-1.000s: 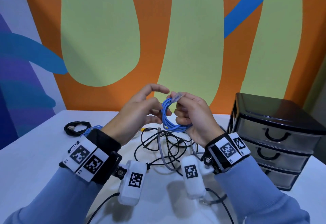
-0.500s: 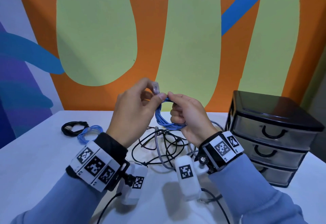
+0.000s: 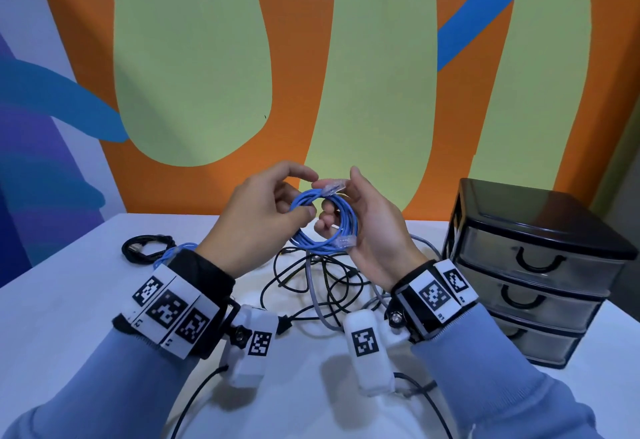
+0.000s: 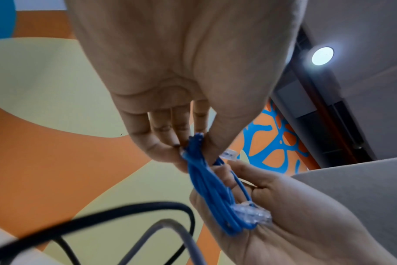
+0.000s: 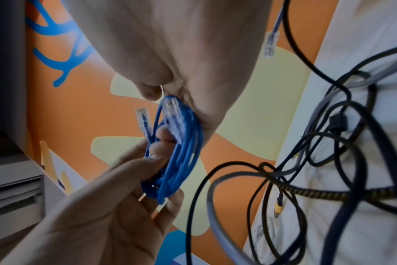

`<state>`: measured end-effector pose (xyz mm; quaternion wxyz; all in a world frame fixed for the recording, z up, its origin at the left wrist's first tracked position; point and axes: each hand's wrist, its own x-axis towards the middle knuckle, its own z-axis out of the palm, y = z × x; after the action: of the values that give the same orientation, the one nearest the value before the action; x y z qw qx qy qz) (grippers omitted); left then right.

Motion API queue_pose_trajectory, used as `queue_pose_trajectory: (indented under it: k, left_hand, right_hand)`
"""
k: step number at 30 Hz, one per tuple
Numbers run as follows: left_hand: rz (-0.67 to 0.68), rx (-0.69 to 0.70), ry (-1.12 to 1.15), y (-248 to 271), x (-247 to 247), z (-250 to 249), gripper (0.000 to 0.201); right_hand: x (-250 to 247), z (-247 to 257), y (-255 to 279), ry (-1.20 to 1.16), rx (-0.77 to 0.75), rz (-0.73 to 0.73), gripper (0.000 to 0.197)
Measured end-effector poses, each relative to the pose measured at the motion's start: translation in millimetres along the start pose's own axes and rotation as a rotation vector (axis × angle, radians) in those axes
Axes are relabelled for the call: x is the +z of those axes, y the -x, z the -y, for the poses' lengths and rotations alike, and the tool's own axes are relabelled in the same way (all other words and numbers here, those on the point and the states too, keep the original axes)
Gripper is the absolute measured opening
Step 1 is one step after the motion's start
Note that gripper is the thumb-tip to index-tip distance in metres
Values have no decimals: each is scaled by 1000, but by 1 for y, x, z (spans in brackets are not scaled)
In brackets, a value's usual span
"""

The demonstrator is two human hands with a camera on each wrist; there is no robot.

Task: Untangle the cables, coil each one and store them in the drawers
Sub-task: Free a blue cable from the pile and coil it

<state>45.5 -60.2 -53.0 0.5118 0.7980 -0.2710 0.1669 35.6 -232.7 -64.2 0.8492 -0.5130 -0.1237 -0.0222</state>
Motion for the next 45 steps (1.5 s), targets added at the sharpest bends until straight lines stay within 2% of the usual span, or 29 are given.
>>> queue_pose_trajectory:
  k: [2,5,9,13,17,22,24,28,32,39,41,43,45]
  left_hand:
    - [-44,5,10,-2,-2,5,33]
    - [-174,-32,28,-6,-6,12,27]
    - [-303,-95,10,-9,-10,20,22]
    - [-285,-115,-11,-7,-9,19,18]
    - [-266,-88,-102,-7,-8,17,16]
    - [-258,-62,-222,-4,-2,15,18]
    - [-257,-67,-226,-4,-1,16,20]
    - [-256,-100,-147,-3,-2,16,20]
    - [-266,-141,-119,-3,-3,15,20]
    - [-313,-151,-134,-5,-7,23,16]
    - [-332,-144,-176,-7,-11,27,14]
    - [-348,-161,-190,-9,-19,33,13]
    - [-375,-174,-223,-15,-33,39,12]
  right_hand:
    - [-1,2,1,75,-9,-14,46]
    - [-3,1,-1,361,-86,-102,38]
    - [-7,-9,-4,650,-201,-138,40]
    - [-9,-19,-7,636,-241,-161,32]
    - [-13,-17,-8,551,-241,-292,42]
    - [-12,-22,-9,516,-235,-354,17]
    - [-12,-21,-9,486,-235,-344,13]
    - [-12,-19,-9,547,-271,-322,36]
    - [-12,-17,-9,530,-281,-303,23]
    - [-12,-16,-8,545,-189,-193,22]
    - [-13,-14,-8,649,-169,-126,36]
    - [-18,-12,-7,839,-136,-69,59]
    - [-27,-13,-6,1051,-42,9,73]
